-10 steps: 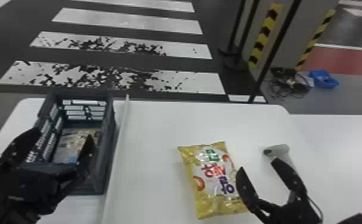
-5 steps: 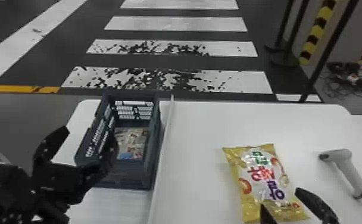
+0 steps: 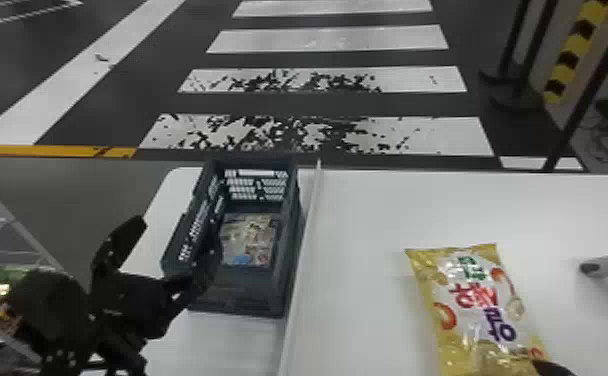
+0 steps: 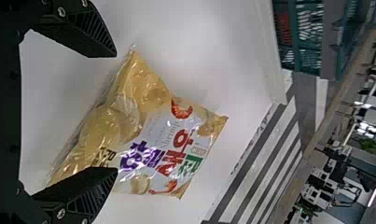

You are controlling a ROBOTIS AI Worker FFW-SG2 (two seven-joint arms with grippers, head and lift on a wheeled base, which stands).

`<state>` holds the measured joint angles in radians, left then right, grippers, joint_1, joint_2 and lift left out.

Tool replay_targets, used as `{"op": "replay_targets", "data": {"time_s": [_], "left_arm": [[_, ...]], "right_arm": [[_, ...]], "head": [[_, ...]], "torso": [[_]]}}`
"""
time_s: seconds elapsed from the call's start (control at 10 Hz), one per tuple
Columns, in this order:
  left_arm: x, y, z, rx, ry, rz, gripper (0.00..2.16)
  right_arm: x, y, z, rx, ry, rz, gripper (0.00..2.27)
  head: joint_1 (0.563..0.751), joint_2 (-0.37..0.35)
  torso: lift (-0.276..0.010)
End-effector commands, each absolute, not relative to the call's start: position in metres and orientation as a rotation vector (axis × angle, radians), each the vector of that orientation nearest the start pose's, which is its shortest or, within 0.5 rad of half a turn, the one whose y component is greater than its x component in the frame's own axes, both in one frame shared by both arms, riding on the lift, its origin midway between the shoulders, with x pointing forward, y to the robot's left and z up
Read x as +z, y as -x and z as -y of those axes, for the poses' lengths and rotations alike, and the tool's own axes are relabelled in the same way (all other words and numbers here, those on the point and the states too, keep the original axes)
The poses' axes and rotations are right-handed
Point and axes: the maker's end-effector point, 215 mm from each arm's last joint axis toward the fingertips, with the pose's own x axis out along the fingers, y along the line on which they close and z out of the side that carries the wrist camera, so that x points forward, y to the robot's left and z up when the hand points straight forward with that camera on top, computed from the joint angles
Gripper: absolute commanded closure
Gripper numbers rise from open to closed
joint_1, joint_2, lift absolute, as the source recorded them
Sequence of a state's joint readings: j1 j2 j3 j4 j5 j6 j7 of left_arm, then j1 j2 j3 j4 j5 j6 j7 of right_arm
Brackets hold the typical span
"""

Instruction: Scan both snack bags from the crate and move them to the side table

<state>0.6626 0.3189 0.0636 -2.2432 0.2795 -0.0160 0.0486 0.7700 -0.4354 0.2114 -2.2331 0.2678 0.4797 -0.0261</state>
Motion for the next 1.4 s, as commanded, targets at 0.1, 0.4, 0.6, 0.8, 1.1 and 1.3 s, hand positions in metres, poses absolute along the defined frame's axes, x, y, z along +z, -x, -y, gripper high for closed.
{"op": "replay_targets", "data": {"time_s": [0.1,0.4,0.6,0.8,1.1,1.3], "left_arm": [[-0.284,-0.412,-0.264,-0.103,0.000,0.023,0.03],[-0.287,-0.414,-0.261,-0.115,0.013,0.020,0.03],[-0.284,-0.413,-0.256,-0.128,0.024,0.030,0.03],[-0.283,-0.412,-0.255,-0.135,0.020,0.033,0.03],[-0.279,-0.413,-0.253,-0.150,0.019,0.037,0.03],[-0.276,-0.413,-0.250,-0.163,0.017,0.040,0.03]], "right_arm": [[-0.493,-0.283,0.239,0.200,1.012,-0.598,0.14],[-0.490,-0.289,0.224,0.218,1.005,-0.578,0.14],[-0.498,-0.300,0.205,0.247,1.015,-0.561,0.14],[-0.503,-0.308,0.185,0.282,1.014,-0.529,0.15],[-0.510,-0.315,0.179,0.300,1.023,-0.505,0.21],[-0.512,-0.317,0.175,0.306,1.026,-0.492,0.21]], "head": [[0.695,0.076],[0.695,0.046],[0.695,0.059],[0.695,0.084],[0.695,0.116],[0.695,0.118]], "torso": [[-0.095],[-0.095],[-0.095],[-0.095],[-0.095],[-0.095]]}}
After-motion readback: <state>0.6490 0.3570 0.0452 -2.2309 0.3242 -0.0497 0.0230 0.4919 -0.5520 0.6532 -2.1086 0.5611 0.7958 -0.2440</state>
